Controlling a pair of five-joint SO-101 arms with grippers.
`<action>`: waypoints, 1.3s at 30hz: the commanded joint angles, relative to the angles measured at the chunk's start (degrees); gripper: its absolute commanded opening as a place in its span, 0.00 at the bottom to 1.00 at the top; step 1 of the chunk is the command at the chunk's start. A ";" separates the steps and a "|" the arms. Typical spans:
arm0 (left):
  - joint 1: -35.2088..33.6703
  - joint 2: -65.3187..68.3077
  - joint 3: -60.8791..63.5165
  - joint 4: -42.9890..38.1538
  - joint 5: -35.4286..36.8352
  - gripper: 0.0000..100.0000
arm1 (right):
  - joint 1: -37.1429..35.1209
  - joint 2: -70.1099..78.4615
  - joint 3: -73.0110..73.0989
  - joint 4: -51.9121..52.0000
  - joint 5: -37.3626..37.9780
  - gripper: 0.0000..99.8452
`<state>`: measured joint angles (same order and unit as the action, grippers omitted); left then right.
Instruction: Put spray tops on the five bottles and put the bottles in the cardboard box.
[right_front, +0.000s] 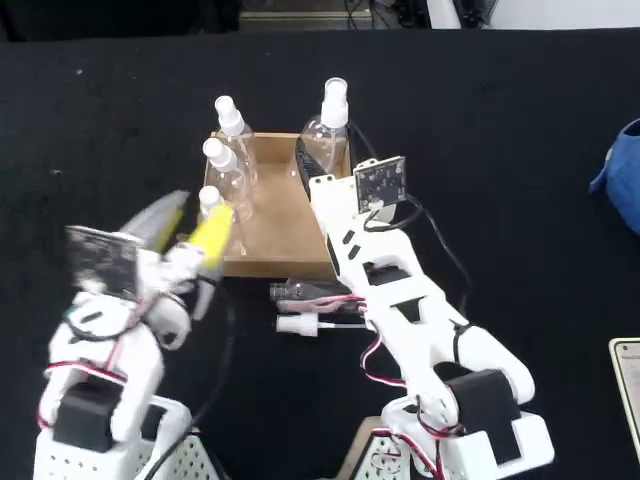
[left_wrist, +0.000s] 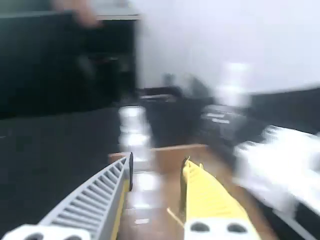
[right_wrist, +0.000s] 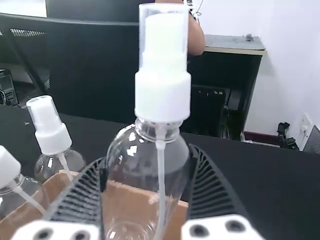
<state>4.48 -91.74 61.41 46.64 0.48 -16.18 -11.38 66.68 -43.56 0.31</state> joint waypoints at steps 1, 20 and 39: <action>-12.70 -0.18 -0.75 0.26 0.70 0.03 | -0.70 -0.31 -1.98 -1.85 -0.44 0.01; -27.30 -0.18 36.44 -38.51 0.70 0.03 | -0.62 0.57 -1.80 -1.05 1.23 0.01; -25.19 -0.09 36.44 -37.45 0.35 0.03 | -0.62 18.77 -11.38 -8.70 9.23 0.01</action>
<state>-21.27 -91.03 96.48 9.71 0.57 -16.18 7.34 59.65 -49.01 9.01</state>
